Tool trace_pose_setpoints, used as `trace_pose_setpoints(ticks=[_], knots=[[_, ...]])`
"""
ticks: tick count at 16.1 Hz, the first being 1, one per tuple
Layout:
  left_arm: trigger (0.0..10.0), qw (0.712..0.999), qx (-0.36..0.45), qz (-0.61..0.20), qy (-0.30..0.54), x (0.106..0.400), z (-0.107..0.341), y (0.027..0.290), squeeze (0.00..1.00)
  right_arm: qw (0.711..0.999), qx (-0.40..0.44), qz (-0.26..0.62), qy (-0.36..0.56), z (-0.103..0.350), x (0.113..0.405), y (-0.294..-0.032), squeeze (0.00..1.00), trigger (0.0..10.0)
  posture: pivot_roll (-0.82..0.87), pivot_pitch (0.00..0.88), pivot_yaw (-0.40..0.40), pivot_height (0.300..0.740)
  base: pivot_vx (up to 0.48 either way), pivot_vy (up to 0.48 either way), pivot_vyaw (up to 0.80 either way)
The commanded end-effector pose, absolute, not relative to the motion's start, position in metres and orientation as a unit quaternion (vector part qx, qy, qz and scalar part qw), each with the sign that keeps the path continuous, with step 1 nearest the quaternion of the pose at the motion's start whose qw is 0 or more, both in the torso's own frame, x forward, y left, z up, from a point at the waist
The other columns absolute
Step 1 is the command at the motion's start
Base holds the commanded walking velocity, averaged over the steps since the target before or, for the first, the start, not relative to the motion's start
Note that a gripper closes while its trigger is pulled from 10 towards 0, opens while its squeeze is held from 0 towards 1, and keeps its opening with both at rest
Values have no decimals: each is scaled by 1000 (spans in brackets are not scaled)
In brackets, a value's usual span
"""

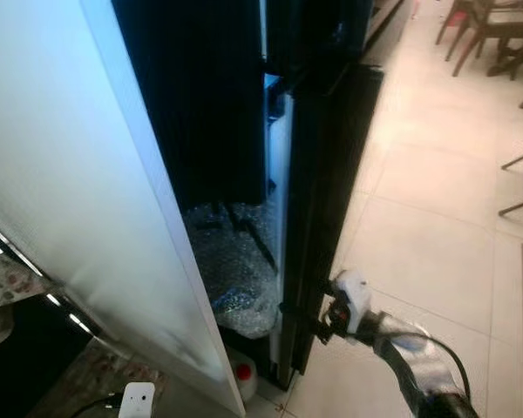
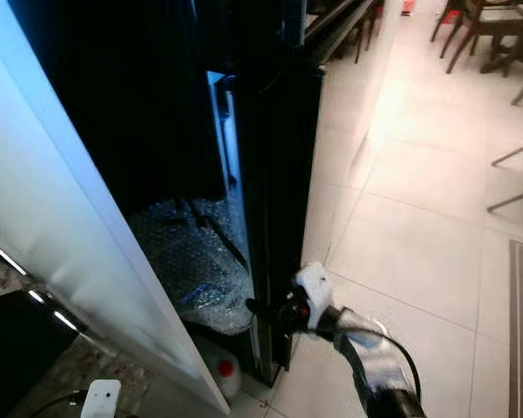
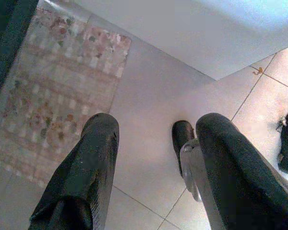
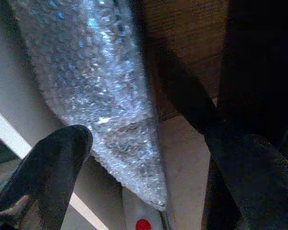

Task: Restocking fridge

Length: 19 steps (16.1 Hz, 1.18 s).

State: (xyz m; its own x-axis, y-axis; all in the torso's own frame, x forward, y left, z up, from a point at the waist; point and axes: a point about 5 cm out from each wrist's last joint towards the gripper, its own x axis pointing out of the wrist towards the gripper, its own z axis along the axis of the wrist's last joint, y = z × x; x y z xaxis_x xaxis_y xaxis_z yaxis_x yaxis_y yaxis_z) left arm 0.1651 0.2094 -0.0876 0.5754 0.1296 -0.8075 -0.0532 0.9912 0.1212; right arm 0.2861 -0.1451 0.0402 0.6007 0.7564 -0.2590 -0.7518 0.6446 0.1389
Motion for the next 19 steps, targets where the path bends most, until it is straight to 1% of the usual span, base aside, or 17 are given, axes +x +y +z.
trace_pose_setpoints(ticks=[1, 7, 9, 11, 13, 15, 19], knots=[[10000, 879, 55, 52, 470, 159, -90, 215, 0, 891, 4, 435, 129, 49, 295, -135, 0, 10000, -4, 31, 66, 740, 0, 0, 0], [10000, 880, 56, 54, 469, 160, -89, 215, 0, 884, 14, 451, 124, 58, 314, -109, 0, 10000, 3, 29, 62, 740, 0, 0, 0], [10000, 881, 55, 56, 467, 161, -89, 214, 0, 885, 14, 448, 123, 61, 319, -106, 0, 10000, 3, 29, 59, 740, 0, 0, 0], [10000, 881, 54, 55, 466, 161, -89, 213, 0, 886, 13, 447, 122, 61, 319, -107, 0, 10000, -1, 30, 59, 740, 0, 0, 0], [10000, 881, 54, 53, 467, 161, -89, 211, 0, 891, 17, 437, 121, 57, 317, -113, 0, 10000, -3, 32, 60, 740, 0, 0, 0], [10000, 881, 54, 53, 467, 161, -89, 211, 0, 894, 15, 431, 118, 52, 311, -121, 0, 10000, -11, 32, 58, 740, 0, 0, 0], [10000, 881, 54, 52, 467, 160, -90, 211, 0, 898, 5, 430, 94, 49, 294, -129, 0, 10000, -15, 32, 52, 740, 0, 0, 0]])
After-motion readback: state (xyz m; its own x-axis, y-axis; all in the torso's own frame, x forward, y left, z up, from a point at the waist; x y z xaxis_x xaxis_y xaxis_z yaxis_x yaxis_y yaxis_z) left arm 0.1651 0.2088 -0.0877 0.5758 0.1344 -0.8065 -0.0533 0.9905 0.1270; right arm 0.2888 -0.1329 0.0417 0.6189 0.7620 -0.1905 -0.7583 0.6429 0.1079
